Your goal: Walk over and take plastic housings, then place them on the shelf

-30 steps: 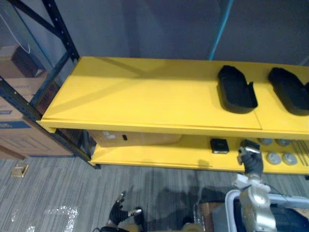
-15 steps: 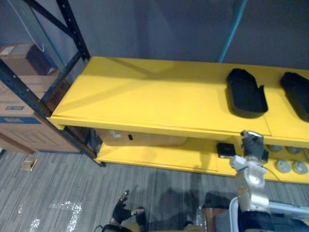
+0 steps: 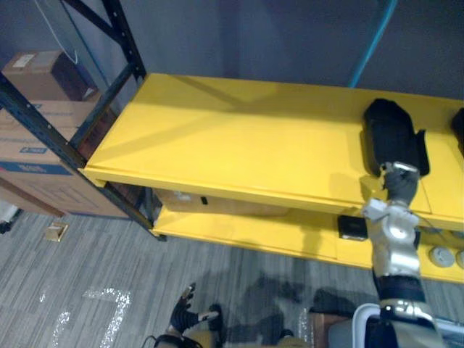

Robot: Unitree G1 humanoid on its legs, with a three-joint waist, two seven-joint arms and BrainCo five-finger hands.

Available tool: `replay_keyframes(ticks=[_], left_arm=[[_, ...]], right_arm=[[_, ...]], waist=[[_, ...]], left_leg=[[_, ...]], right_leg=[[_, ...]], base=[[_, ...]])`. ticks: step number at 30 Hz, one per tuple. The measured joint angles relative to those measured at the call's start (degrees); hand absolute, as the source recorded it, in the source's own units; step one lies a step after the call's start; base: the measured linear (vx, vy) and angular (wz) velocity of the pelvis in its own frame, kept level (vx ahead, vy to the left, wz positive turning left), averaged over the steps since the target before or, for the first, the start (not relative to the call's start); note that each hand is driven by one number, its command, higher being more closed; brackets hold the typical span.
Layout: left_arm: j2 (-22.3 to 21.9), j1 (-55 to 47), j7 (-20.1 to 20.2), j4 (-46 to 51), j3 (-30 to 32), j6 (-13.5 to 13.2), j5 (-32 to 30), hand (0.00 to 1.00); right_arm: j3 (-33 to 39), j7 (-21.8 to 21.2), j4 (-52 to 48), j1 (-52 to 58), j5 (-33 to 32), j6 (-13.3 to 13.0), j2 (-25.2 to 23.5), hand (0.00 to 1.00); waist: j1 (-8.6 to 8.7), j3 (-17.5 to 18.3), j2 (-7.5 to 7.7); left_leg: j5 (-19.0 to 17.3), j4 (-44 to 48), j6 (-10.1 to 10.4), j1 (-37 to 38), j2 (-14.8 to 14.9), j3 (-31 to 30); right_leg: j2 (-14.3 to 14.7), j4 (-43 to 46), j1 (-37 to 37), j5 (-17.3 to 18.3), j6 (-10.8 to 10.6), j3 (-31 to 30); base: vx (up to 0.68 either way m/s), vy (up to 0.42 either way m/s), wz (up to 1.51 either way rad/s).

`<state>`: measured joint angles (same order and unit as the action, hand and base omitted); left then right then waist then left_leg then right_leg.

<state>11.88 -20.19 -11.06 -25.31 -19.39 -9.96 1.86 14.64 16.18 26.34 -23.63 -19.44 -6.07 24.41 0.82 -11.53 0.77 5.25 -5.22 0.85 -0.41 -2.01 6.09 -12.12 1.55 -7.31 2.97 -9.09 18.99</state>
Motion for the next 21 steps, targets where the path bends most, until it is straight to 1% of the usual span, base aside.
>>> replay_keyframes(ticks=[1,2,5,8,12,15,19,21], left_arm=[[-0.1,0.1,0.0,0.0,0.0,-0.1,0.1,0.00],[-0.1,0.2,0.0,0.0,0.0,-0.2,0.2,0.00],[-0.2,0.3,0.0,0.0,-0.2,-0.4,0.5,0.00],[-0.2,0.2,-0.1,-0.2,-1.2,-0.4,0.5,0.00],[-0.1,0.0,-0.4,-0.1,-1.7,-1.2,0.6,0.00],[0.0,-0.1,-1.2,0.0,-1.9,-1.7,0.6,0.00],[0.0,-0.1,-1.4,-0.1,-2.0,-1.8,0.6,0.00],[-0.1,-0.1,-1.8,0.0,-2.1,-2.0,0.6,0.00]], right_arm=[[0.0,0.0,1.6,-1.4,0.0,0.2,1.0,1.00],[0.0,0.1,2.3,-1.9,0.0,0.3,1.4,1.00],[0.0,0.8,5.7,-3.6,0.0,1.1,3.7,1.00],[0.5,1.9,8.4,-4.5,-0.1,2.1,5.0,1.00],[2.8,3.8,9.2,-5.4,-0.2,2.3,5.6,1.00],[3.3,3.9,10.1,-7.2,-0.2,2.5,6.4,1.00],[3.8,3.9,10.3,-8.3,-0.1,2.5,6.5,1.00],[3.9,3.8,11.0,-8.6,-0.1,2.5,7.8,1.00]], waist=[[0.08,-0.9,-0.42],[0.08,-1.1,-0.59],[0.08,-2.6,-1.76],[0.07,-2.8,-2.06],[0.12,-2.8,-2.30],[0.12,-2.8,-2.28],[0.15,-2.8,-2.33],[0.20,-3.6,-2.73]], left_leg=[[0.0,0.0,0.0,0.4,0.0,0.0],[0.1,0.0,0.0,0.4,0.0,0.0],[0.2,0.0,0.2,0.3,0.0,-0.1],[0.4,0.0,0.0,-0.3,-0.1,-0.2],[0.8,0.0,-0.2,-1.0,-0.7,-0.7],[0.8,0.0,-0.2,-0.9,-0.8,-0.8],[0.8,0.0,-0.2,-0.8,-0.8,-0.8],[0.8,0.0,-0.2,-0.7,-0.8,-0.7]], right_leg=[[0.0,0.0,-0.4,0.1,0.1,0.0],[-0.1,0.0,-0.4,0.1,0.2,0.0],[-0.1,-0.1,-0.3,0.8,0.6,0.0],[-0.2,-0.3,0.3,0.8,0.4,0.1],[-0.6,-0.2,0.4,0.1,-0.3,0.7],[-0.7,-0.2,0.3,0.1,-0.3,0.9],[-0.7,-0.2,0.3,0.1,-0.3,0.9],[-0.7,-0.1,0.2,0.1,-0.3,0.9]], base=[[-0.07,0.009,-0.04],[-0.07,0.009,-0.03],[-0.07,0.007,0.00],[-0.01,0.003,0.02],[0.04,0.007,0.08],[0.03,0.000,0.03],[0.00,0.000,0.00],[-0.05,0.006,-0.02]])
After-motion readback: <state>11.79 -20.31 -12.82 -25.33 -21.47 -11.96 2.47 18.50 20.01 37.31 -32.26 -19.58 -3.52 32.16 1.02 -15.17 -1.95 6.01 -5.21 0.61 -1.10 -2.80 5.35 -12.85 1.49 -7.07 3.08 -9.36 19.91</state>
